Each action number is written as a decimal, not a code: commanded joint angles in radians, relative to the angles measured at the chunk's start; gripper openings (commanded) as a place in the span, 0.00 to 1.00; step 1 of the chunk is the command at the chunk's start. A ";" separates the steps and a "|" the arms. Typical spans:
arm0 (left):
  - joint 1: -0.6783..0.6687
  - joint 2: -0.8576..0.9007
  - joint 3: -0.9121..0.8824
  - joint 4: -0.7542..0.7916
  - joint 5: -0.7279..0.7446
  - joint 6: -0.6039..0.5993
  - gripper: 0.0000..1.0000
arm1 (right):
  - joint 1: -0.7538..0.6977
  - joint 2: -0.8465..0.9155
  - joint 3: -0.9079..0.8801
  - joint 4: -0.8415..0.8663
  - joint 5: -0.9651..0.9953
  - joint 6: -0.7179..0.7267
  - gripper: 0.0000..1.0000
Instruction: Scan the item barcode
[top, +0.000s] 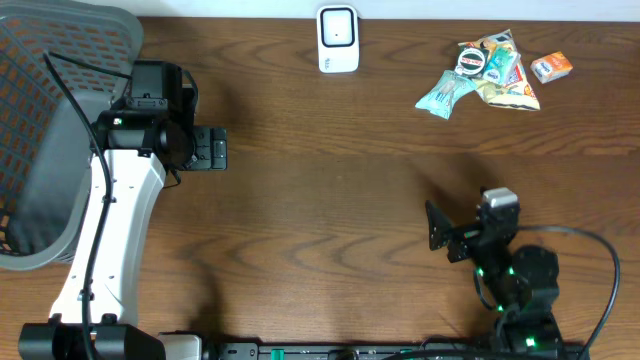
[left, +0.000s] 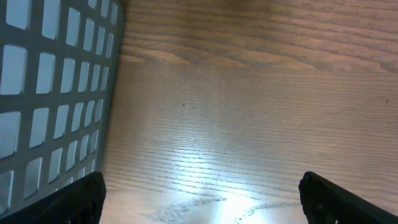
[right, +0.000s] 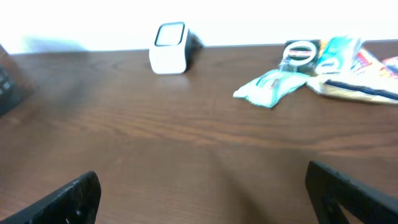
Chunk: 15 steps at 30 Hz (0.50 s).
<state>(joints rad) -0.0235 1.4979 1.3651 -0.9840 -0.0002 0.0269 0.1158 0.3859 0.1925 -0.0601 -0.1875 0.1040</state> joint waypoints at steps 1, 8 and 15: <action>0.000 0.006 -0.006 -0.001 -0.009 0.006 0.98 | -0.030 -0.116 -0.073 0.021 -0.006 -0.023 0.99; 0.000 0.006 -0.006 -0.001 -0.009 0.006 0.97 | -0.063 -0.244 -0.175 0.103 0.002 -0.023 0.99; 0.000 0.006 -0.006 -0.001 -0.009 0.006 0.98 | -0.101 -0.316 -0.187 0.076 0.031 -0.023 0.99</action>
<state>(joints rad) -0.0235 1.4979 1.3651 -0.9840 0.0002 0.0269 0.0414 0.1051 0.0074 0.0231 -0.1795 0.0940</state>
